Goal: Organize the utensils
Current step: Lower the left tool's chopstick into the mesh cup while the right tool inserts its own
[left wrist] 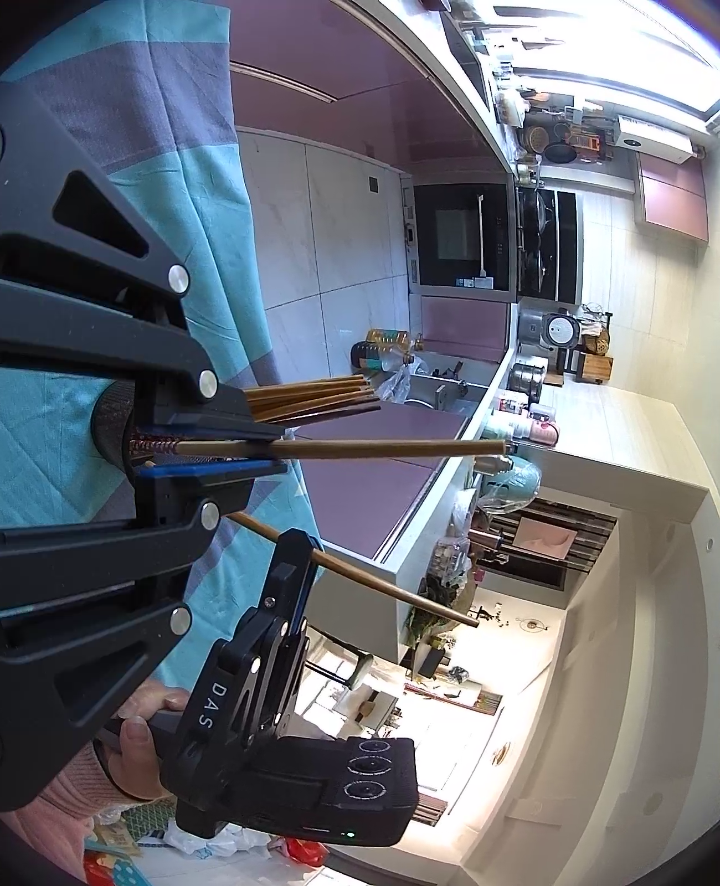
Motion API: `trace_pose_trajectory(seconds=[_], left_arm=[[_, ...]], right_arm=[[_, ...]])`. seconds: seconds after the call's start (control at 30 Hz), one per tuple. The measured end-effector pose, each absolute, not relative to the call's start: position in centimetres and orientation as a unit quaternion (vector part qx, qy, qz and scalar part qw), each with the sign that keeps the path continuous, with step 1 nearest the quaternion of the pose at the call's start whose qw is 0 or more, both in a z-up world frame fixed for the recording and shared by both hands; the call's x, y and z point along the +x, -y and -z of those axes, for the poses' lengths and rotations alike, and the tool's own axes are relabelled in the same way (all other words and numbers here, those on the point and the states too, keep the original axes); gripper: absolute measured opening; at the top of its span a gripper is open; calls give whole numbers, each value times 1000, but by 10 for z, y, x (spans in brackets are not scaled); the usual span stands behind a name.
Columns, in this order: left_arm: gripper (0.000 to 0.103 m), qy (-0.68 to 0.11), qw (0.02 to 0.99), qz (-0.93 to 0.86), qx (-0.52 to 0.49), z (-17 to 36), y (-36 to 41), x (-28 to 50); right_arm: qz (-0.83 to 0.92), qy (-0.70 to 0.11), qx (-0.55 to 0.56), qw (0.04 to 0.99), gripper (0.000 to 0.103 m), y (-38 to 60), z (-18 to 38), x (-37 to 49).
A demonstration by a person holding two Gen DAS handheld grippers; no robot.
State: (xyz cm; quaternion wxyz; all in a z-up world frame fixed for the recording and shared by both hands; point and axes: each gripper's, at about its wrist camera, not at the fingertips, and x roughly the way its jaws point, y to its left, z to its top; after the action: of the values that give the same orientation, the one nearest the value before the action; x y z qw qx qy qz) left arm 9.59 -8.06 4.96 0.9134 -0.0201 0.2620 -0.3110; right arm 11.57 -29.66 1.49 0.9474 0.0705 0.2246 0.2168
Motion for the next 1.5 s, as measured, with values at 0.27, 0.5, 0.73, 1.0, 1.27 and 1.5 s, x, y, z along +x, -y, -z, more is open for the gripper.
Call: trace_pose_trajectory(seconds=[0.27, 0.5, 0.73, 1.0, 1.27, 1.5], left_arm=[[7, -273, 911, 308, -7, -46, 88, 94], [7, -281, 909, 307, 0, -48, 91, 98], [7, -293, 906, 306, 5, -47, 96, 101], [7, -305, 902, 307, 12, -46, 98, 103], [7, -313, 899, 307, 16, -46, 98, 105], [7, -321, 896, 306, 21, -45, 104, 107]], right_arm=[[-210, -233, 70, 947, 6, 297, -12, 123], [-207, -239, 68, 946, 6, 295, -8, 129], [-204, -248, 67, 945, 6, 296, -1, 134], [-203, -259, 67, 942, 6, 295, 6, 138], [-203, -266, 65, 940, 6, 292, 11, 141], [-203, -274, 61, 938, 6, 291, 17, 144]])
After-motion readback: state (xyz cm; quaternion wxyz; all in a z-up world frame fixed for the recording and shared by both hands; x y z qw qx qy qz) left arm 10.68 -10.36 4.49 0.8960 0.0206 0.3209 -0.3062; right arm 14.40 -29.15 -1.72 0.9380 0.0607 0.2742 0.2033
